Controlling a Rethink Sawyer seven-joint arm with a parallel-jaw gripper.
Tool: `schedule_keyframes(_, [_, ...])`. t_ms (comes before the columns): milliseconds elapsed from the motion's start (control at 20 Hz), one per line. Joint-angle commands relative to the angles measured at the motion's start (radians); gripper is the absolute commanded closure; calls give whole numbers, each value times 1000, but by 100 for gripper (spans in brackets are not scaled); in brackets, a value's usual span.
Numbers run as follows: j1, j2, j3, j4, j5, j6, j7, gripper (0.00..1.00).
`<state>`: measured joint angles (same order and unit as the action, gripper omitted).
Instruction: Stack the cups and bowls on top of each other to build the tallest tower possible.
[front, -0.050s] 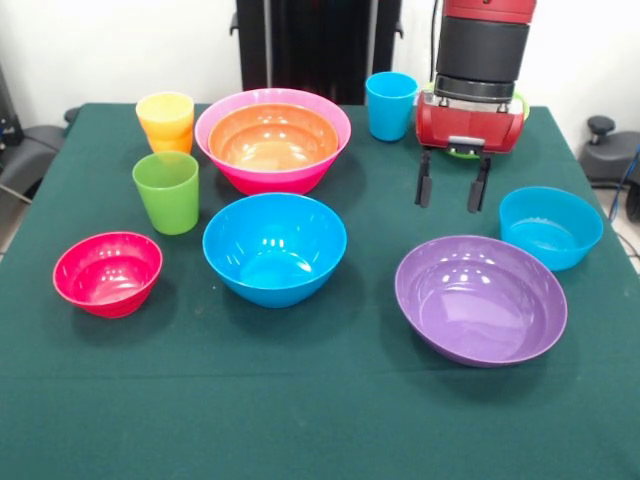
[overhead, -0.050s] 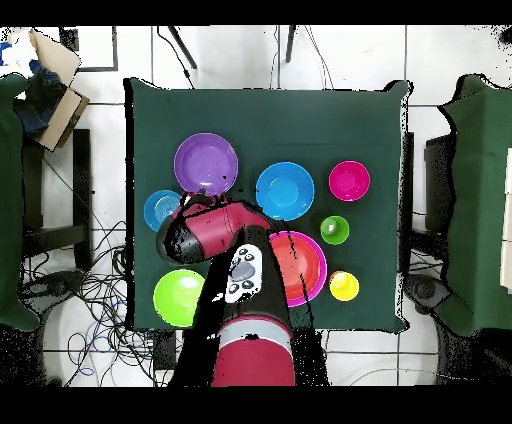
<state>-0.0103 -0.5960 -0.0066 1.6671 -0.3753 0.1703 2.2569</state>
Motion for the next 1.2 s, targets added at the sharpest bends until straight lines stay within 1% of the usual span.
schedule_keyframes(50, [-39, 40, 138, -124, -29, 146, -111, 0])
schedule_keyframes(200, [-39, 53, 138, -139, -35, 144, -104, 0])
schedule_keyframes(400, [-29, 73, 124, -143, -51, 112, -82, 0])
schedule_keyframes(650, [-20, 125, 104, -153, -76, 32, -55, 0])
schedule_keyframes(800, [-26, 176, 103, -178, -90, -22, -47, 0])
schedule_keyframes(900, [-34, 211, 105, -195, -104, -66, -46, 0])
schedule_keyframes(1050, [-72, 267, 133, -219, -139, -125, -64, 0])
schedule_keyframes(1200, [-93, 304, 145, -239, -170, -168, -66, 0])
